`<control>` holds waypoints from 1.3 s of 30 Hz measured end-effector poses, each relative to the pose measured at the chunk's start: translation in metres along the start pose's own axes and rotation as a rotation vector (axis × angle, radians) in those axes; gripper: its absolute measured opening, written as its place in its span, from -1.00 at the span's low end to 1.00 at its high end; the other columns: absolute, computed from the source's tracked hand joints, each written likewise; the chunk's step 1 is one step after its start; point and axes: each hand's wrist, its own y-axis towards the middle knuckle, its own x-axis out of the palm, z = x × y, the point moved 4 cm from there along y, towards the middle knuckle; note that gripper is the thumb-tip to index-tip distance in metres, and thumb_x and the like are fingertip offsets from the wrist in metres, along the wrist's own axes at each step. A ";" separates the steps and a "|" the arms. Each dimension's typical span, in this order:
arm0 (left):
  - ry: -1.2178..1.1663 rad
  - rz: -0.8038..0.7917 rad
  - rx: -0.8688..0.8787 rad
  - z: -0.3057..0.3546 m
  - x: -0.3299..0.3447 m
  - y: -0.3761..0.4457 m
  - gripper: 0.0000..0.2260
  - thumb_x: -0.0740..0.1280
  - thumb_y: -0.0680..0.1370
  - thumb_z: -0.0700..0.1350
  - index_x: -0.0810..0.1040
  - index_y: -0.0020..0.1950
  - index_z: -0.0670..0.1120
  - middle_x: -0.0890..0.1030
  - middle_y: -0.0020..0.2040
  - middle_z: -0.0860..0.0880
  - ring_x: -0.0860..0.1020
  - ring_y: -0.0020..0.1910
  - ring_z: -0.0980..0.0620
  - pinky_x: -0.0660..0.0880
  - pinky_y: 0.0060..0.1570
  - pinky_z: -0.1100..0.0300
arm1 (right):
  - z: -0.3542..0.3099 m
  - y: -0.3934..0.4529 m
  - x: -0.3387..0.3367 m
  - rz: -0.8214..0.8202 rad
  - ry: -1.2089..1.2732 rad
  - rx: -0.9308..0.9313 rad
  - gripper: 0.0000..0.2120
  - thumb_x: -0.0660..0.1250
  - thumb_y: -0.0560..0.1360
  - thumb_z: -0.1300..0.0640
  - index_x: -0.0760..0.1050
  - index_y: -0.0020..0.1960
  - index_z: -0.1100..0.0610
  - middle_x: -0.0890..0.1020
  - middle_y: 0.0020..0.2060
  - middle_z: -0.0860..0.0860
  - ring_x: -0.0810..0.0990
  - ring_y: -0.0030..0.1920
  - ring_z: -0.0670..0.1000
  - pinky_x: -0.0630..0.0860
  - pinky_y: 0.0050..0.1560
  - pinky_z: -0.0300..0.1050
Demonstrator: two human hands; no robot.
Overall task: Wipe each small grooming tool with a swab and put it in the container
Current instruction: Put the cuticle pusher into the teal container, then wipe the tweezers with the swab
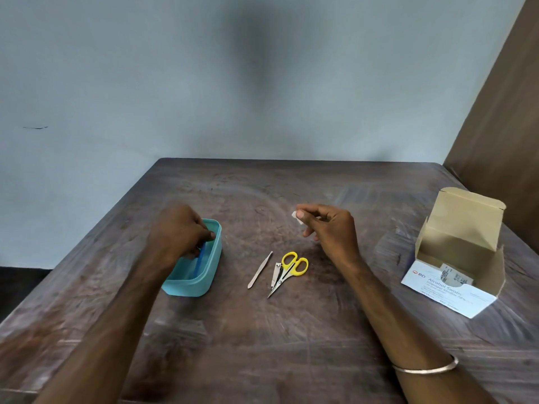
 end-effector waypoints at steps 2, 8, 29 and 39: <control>0.049 -0.024 -0.030 -0.004 0.007 0.004 -0.86 0.45 0.47 -0.25 0.67 -0.31 -0.21 0.64 -0.46 -0.16 0.67 -0.44 -0.15 0.67 -0.26 -0.05 | 0.001 0.000 0.000 -0.003 -0.007 0.001 -0.92 0.54 0.44 0.10 0.71 -0.07 -0.03 0.75 -0.24 -0.09 0.67 -0.41 0.03 0.52 -0.38 -0.26; 0.263 0.000 -0.031 -0.005 0.013 0.007 -0.85 0.37 0.47 -0.25 0.66 -0.29 -0.19 0.65 -0.45 -0.14 0.65 -0.50 -0.08 0.67 -0.31 -0.03 | 0.002 0.000 0.001 -0.021 -0.025 0.005 -0.91 0.52 0.46 0.13 0.72 -0.03 0.02 0.74 -0.21 -0.12 0.65 -0.43 -0.03 0.49 -0.40 -0.30; 0.496 0.191 0.144 0.020 -0.014 -0.012 -0.72 0.43 0.51 0.04 0.64 -0.23 -0.17 0.62 -0.39 -0.12 0.62 -0.38 -0.11 0.63 -0.20 0.00 | 0.006 0.002 -0.001 -0.014 -0.105 0.019 -0.84 0.51 0.47 0.20 0.71 0.03 0.06 0.70 -0.20 -0.17 0.67 -0.35 -0.12 0.54 -0.35 -0.34; 0.452 0.191 0.310 0.077 0.019 -0.046 -0.65 0.42 0.51 0.14 0.69 -0.13 -0.16 0.70 -0.16 -0.16 0.64 -0.16 -0.15 0.55 -0.09 0.08 | 0.007 0.005 -0.006 0.033 -0.146 0.009 -0.80 0.52 0.42 0.28 0.73 -0.02 0.05 0.70 -0.19 -0.13 0.63 -0.18 -0.32 0.50 -0.13 -0.46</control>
